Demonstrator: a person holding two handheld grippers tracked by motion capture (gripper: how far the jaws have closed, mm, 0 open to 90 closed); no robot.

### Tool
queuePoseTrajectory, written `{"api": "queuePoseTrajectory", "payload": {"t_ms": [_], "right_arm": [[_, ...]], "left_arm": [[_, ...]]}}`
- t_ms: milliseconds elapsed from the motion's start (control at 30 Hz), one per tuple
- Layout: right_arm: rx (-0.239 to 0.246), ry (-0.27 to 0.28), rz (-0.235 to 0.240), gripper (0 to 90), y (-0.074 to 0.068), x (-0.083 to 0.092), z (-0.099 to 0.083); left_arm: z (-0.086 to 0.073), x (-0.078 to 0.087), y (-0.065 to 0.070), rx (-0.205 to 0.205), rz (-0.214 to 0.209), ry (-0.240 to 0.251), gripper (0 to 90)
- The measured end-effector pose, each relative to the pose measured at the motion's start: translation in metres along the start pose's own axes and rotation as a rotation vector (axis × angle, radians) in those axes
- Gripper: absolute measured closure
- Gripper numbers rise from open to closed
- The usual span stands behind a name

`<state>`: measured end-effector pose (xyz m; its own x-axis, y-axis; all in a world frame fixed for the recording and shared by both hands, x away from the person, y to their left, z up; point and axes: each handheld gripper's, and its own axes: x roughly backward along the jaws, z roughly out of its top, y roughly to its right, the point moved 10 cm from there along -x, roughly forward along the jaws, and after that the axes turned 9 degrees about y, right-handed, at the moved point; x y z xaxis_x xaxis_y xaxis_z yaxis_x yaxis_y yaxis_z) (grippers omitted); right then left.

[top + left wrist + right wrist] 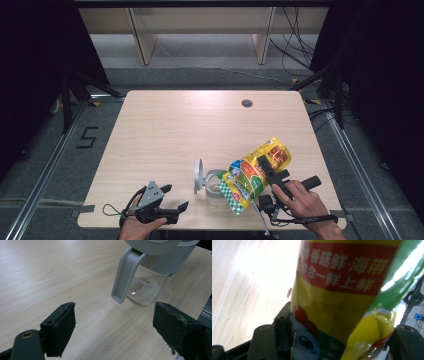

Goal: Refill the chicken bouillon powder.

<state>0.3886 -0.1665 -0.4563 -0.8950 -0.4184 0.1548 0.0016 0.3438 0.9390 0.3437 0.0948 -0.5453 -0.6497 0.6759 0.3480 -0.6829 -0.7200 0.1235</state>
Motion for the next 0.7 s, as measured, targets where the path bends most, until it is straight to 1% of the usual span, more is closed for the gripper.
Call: {"api": "queuePoseTrajectory", "payload": {"t_ms": [33, 67, 100, 133, 167, 200, 333, 367, 400, 467, 533, 567, 600, 633, 700], "right_arm": [[0.008, -0.003, 0.003, 36.7, 0.0006, 0.0006, -0.0002], [-0.003, -0.015, -0.001, 36.7, -0.0003, 0.0019, -0.0011], [0.040, 0.003, 0.008, 36.7, 0.0019, 0.0003, 0.0007], [0.040, 0.003, 0.008, 36.7, 0.0019, 0.0003, 0.0007], [0.031, -0.006, -0.001, 36.7, 0.0019, 0.0012, 0.0001], [0.056, 0.009, 0.004, 36.7, 0.0040, -0.0002, 0.0026], [0.036, -0.006, 0.004, 36.8, 0.0010, 0.0003, 0.0017], [0.038, -0.007, 0.008, 36.8, 0.0004, 0.0001, 0.0017], [0.041, -0.005, 0.010, 36.8, 0.0003, -0.0002, 0.0020], [0.033, -0.006, 0.008, 36.8, -0.0004, 0.0002, 0.0021], [0.039, -0.005, 0.004, 36.8, -0.0001, 0.0002, 0.0028], [0.079, -0.002, 0.009, 36.9, 0.0019, 0.0005, 0.0023], [0.079, -0.002, 0.009, 36.9, 0.0019, 0.0005, 0.0023], [0.082, -0.002, 0.006, 37.0, 0.0022, 0.0005, 0.0023], [0.084, -0.004, 0.006, 37.1, 0.0024, 0.0006, 0.0020]], "left_arm": [[0.0001, 0.0002, -0.0002, -0.001, 0.003, -0.001, 17.9], [0.0001, 0.0000, -0.0002, -0.004, -0.001, -0.001, 17.9], [0.0000, 0.0000, 0.0001, 0.002, 0.002, 0.000, 17.9], [-0.0002, -0.0001, 0.0001, -0.001, -0.001, -0.001, 17.9], [-0.0003, 0.0002, -0.0001, -0.001, 0.004, -0.003, 17.9], [-0.0003, 0.0001, -0.0003, -0.001, 0.002, -0.003, 17.9], [0.0001, 0.0002, -0.0004, -0.012, -0.004, -0.002, 17.9], [-0.0004, 0.0001, -0.0008, -0.003, 0.002, -0.004, 17.9], [-0.0003, 0.0001, -0.0008, -0.004, 0.002, -0.004, 17.9], [-0.0001, -0.0001, 0.0000, 0.000, -0.001, -0.001, 17.9], [0.0001, 0.0001, 0.0001, 0.001, 0.000, 0.000, 17.9], [0.0007, -0.0006, 0.0008, 0.007, -0.002, 0.008, 17.9], [0.0007, -0.0006, 0.0008, 0.007, -0.002, 0.008, 17.9], [0.0001, 0.0003, -0.0001, -0.002, -0.001, -0.001, 17.9], [0.0000, 0.0002, -0.0001, 0.000, 0.000, -0.001, 17.9]]}}
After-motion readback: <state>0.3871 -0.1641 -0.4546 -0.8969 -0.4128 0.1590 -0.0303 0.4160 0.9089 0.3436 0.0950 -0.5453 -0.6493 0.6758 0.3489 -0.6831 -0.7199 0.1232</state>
